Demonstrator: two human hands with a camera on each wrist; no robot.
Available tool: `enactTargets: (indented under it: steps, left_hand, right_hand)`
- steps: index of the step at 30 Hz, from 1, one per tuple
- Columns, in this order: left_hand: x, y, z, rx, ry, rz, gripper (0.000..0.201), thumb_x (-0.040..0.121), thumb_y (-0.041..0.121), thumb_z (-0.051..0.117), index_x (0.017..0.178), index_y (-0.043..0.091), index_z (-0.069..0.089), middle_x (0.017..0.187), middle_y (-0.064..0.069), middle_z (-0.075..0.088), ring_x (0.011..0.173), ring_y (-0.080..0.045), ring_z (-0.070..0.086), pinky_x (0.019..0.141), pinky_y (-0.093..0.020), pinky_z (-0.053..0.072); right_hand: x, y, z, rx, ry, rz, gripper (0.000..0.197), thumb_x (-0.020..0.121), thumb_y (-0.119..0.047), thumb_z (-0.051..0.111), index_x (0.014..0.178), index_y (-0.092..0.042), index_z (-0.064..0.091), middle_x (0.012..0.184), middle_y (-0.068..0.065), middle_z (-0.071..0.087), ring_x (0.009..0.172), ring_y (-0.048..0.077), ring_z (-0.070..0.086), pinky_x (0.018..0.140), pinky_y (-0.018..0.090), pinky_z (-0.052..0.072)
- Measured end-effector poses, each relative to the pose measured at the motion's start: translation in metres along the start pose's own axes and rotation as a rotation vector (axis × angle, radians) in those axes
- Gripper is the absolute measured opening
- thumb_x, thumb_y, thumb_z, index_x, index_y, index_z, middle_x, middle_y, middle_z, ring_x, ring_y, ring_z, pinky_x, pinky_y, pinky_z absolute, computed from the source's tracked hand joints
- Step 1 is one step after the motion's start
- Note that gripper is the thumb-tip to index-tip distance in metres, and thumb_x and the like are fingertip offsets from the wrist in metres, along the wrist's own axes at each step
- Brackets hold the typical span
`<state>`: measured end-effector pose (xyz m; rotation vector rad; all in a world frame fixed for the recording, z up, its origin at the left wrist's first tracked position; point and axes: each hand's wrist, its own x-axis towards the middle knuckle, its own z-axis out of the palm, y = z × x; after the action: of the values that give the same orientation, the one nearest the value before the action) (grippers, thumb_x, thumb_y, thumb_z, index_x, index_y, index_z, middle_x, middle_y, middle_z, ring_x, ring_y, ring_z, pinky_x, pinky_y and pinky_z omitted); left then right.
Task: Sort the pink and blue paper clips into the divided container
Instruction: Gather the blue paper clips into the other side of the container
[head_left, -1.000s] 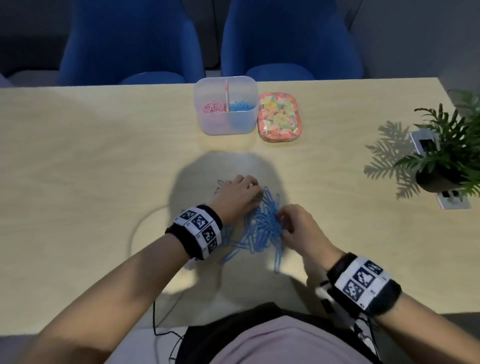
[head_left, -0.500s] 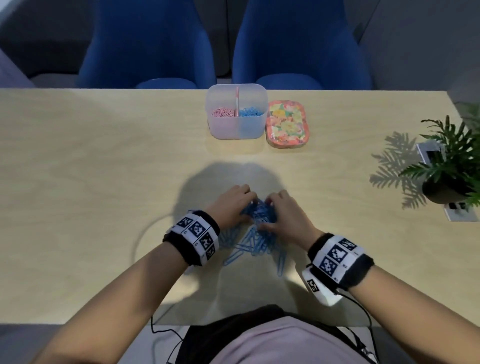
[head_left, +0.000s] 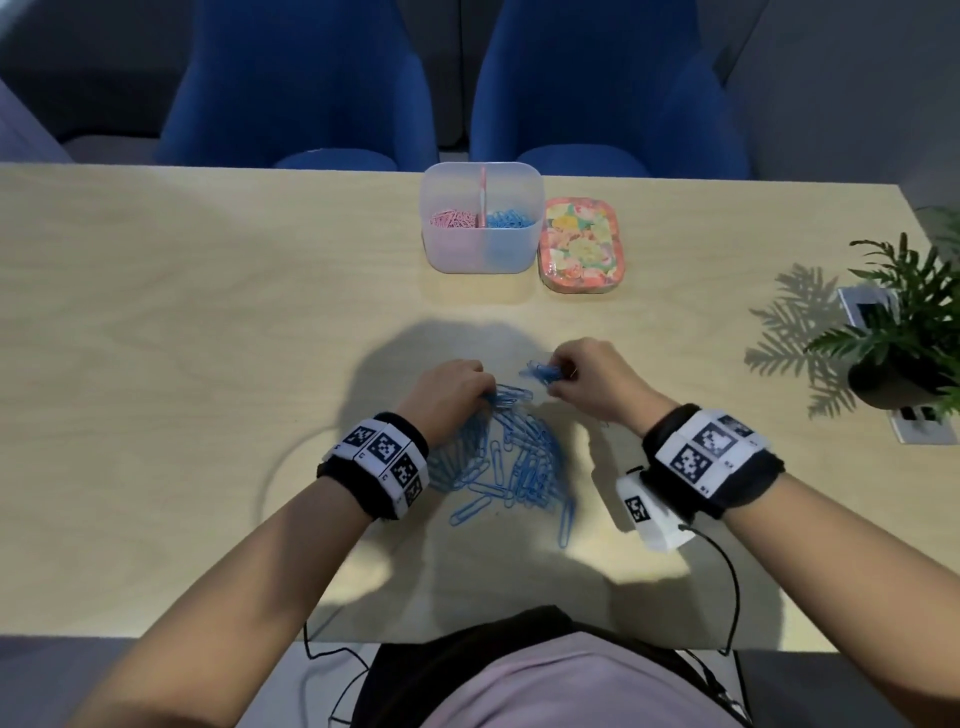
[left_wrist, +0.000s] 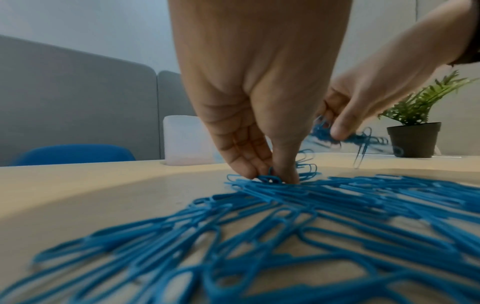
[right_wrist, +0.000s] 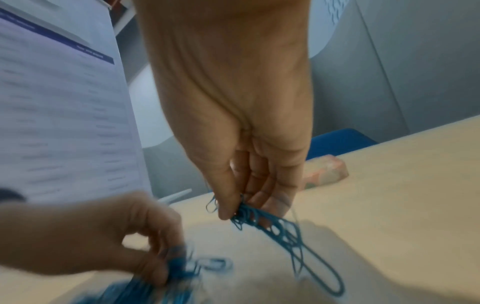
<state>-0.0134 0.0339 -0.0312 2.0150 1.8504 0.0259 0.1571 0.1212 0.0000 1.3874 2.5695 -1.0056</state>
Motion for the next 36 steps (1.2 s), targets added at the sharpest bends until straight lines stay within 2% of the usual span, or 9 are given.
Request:
enactTargets:
  steps: [2,6,11,15,20,24,28,31,36]
  left_hand:
    - [-0.001,-0.005,-0.004,0.002,-0.013,0.004,0.023,0.093,0.018,0.050,0.111,0.010,0.062,0.109,-0.010,0.061,0.101,-0.028,0.057,0.084,-0.039,0.047]
    - [-0.002,-0.008,-0.008,0.099,0.019,0.046,0.025,0.095,0.026,0.045,0.113,0.020,0.061,0.117,0.001,0.061,0.111,-0.020,0.055,0.089,-0.032,0.033]
    - [-0.001,-0.017,-0.014,0.006,0.048,0.023,0.022,0.095,0.024,0.046,0.111,0.019,0.060,0.116,0.002,0.062,0.109,-0.019,0.055,0.087,-0.030,0.032]
    - [-0.001,-0.028,-0.017,-0.166,0.068,0.002,0.015,0.091,0.021,0.055,0.102,0.017,0.063,0.103,0.000,0.065,0.098,-0.022,0.059,0.086,-0.035,0.040]
    - [0.026,-0.034,-0.046,-0.284,0.159,-0.023,0.014,0.089,0.016,0.057,0.099,0.009,0.063,0.098,-0.010,0.065,0.090,-0.027,0.060,0.079,-0.032,0.042]
    - [0.068,-0.035,-0.085,-0.297,0.337,-0.045,0.015,0.087,0.009,0.057,0.099,0.001,0.063,0.099,-0.018,0.066,0.092,-0.031,0.059,0.074,-0.026,0.035]
    - [0.120,-0.034,-0.115,-0.237,0.408,-0.110,0.021,0.087,0.009,0.051,0.101,-0.003,0.060,0.105,-0.024,0.061,0.101,-0.036,0.055,0.084,-0.034,0.034]
    - [0.150,-0.033,-0.123,-0.051,0.207,-0.197,0.027,0.091,0.013,0.051,0.115,0.004,0.056,0.117,-0.021,0.059,0.110,-0.036,0.054,0.092,-0.039,0.040]
    - [0.156,-0.020,-0.128,0.056,0.183,-0.178,0.022,0.091,0.013,0.049,0.108,0.007,0.061,0.111,-0.018,0.063,0.105,-0.036,0.056,0.089,-0.039,0.043]
  right_hand:
    - [0.010,-0.008,-0.025,0.091,0.005,0.040,0.011,0.079,-0.007,0.068,0.073,-0.010,0.060,0.076,0.008,0.057,0.062,0.017,0.049,0.057,0.025,0.035]
    - [0.052,-0.025,-0.070,0.284,0.082,0.128,0.030,0.077,-0.004,0.072,0.060,-0.012,0.048,0.065,0.010,0.054,0.061,0.019,0.052,0.063,0.032,0.048]
    - [0.114,-0.055,-0.110,0.456,0.081,0.255,0.029,0.083,0.003,0.064,0.064,-0.009,0.045,0.050,0.007,0.051,0.036,0.007,0.050,0.038,0.017,0.046]
    - [0.156,-0.062,-0.119,0.423,-0.035,0.334,0.032,0.085,-0.005,0.063,0.060,-0.012,0.043,0.064,0.007,0.044,0.057,0.015,0.044,0.061,0.026,0.045]
    - [0.184,-0.060,-0.118,0.444,0.000,0.324,0.016,0.085,-0.013,0.065,0.075,-0.002,0.058,0.083,0.011,0.066,0.086,0.024,0.065,0.090,0.040,0.053]
    - [0.175,-0.057,-0.119,0.483,0.060,0.277,0.015,0.084,-0.001,0.057,0.098,0.001,0.064,0.088,0.014,0.062,0.076,0.020,0.063,0.077,0.029,0.055]
    - [0.135,-0.050,-0.117,0.875,0.081,0.257,0.024,0.088,0.015,0.041,0.092,-0.001,0.058,0.073,0.012,0.052,0.061,0.015,0.052,0.048,0.013,0.049]
    - [0.108,-0.038,-0.110,1.047,0.089,0.275,0.035,0.084,0.022,0.037,0.106,0.005,0.057,0.076,0.014,0.055,0.062,0.017,0.056,0.050,0.016,0.052]
    - [0.062,-0.009,-0.091,1.155,0.022,0.304,0.027,0.083,0.020,0.042,0.083,0.002,0.062,0.080,0.016,0.066,0.065,0.022,0.065,0.061,0.024,0.058]
